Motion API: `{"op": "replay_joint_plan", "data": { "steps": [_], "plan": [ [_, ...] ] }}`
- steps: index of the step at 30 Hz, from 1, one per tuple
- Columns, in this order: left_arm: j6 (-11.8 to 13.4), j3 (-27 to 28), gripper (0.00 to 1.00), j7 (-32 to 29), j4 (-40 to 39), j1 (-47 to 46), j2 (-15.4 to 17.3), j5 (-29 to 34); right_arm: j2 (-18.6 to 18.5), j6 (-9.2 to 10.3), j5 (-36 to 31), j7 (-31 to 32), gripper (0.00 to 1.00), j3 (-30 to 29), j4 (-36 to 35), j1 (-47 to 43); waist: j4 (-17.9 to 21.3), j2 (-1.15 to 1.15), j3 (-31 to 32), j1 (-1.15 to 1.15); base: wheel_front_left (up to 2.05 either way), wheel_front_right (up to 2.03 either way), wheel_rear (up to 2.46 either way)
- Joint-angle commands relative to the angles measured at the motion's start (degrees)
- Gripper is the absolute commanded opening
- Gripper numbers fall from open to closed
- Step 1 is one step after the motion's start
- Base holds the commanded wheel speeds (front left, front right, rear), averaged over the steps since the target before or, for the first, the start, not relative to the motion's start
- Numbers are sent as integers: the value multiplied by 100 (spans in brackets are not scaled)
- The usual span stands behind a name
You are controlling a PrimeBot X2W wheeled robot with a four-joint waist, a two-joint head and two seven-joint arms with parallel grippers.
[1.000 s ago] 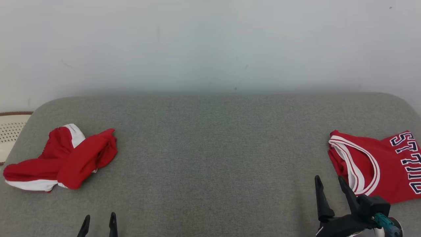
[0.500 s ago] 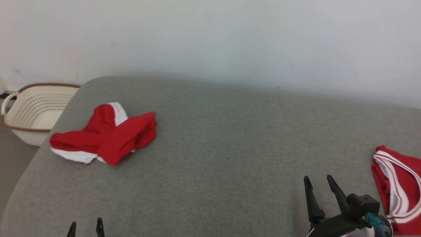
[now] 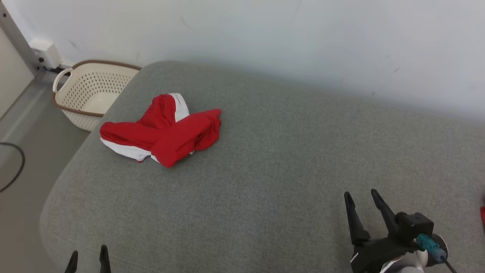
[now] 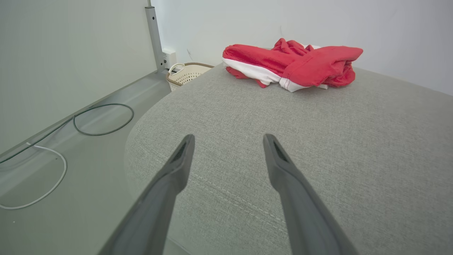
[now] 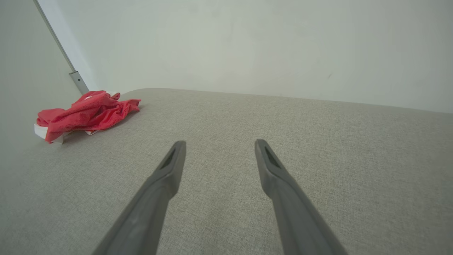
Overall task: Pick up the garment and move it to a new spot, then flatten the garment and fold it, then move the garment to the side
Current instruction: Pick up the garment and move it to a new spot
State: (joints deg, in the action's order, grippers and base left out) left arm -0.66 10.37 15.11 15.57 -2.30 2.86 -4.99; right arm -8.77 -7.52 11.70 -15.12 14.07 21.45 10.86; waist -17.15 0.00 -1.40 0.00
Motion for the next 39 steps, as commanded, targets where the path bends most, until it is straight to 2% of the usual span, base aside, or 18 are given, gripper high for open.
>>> {"op": "replay_joint_plan", "data": {
  "steps": [1, 6, 7, 10, 15, 23, 27, 36, 37, 38, 39],
  "plan": [
    [-166, 67, 100, 5, 176, -269, 22, -81, -90, 7, -36, -1, 100, 24, -10, 92, -33, 0, -293, 0, 0, 0, 0],
    [-477, 36, 100, 5, 565, -1161, 292, -21, -285, 7, -90, -1, 100, 24, -115, 324, 162, 0, -787, 0, 0, 0, 0],
    [-477, 36, 100, 5, 565, -1161, 292, -21, -285, 7, -90, -1, 100, 24, -115, 324, 162, 0, -787, 0, 0, 0, 0],
    [-581, 1, 100, 4, 918, -1912, 492, -151, -441, 7, -115, -1, 100, -31, -196, 476, 299, 0, -1161, 0, 0, 0, 0],
    [-660, -450, 100, 5, 1640, -3049, 847, -270, -653, 7, -168, -1, 100, -160, -335, 689, 505, 0, -1675, 0, 0, 0, 0],
    [-673, -1904, 100, -35, 2758, -4349, 1678, -1119, -783, 7, -188, -1, 100, -202, -480, 957, 865, 0, -2206, 0, 0, 0, 0],
    [-674, -2738, 100, -176, 3142, -4764, 2039, -1827, -822, 7, -184, 0, 100, -254, -498, 1059, 1048, 0, -2374, 0, 0, 0, 0],
    [-675, -4042, 100, -354, 3252, -4991, 2424, -3094, -809, 7, -109, 7, 100, -350, -465, 1078, 1251, 0, -2484, 0, 0, 0, 0],
    [-675, -4179, 64, -382, 3282, -4993, 2438, -3167, -791, 7, -116, 7, 100, -356, -461, 1079, 1270, 0, -2482, 0, 0, 0, 0],
    [-675, -4280, 0, -378, 3318, -5000, 2453, -3279, -775, 7, -111, 7, 100, -366, -461, 1072, 1288, 0, -2475, 0, 0, 0, 0],
    [-675, -4382, 0, -360, 3357, -5011, 2481, -3371, -760, 7, -104, 7, 100, -376, -463, 1070, 1306, 0, -2461, 0, 0, 0, 0]
  ]
}}
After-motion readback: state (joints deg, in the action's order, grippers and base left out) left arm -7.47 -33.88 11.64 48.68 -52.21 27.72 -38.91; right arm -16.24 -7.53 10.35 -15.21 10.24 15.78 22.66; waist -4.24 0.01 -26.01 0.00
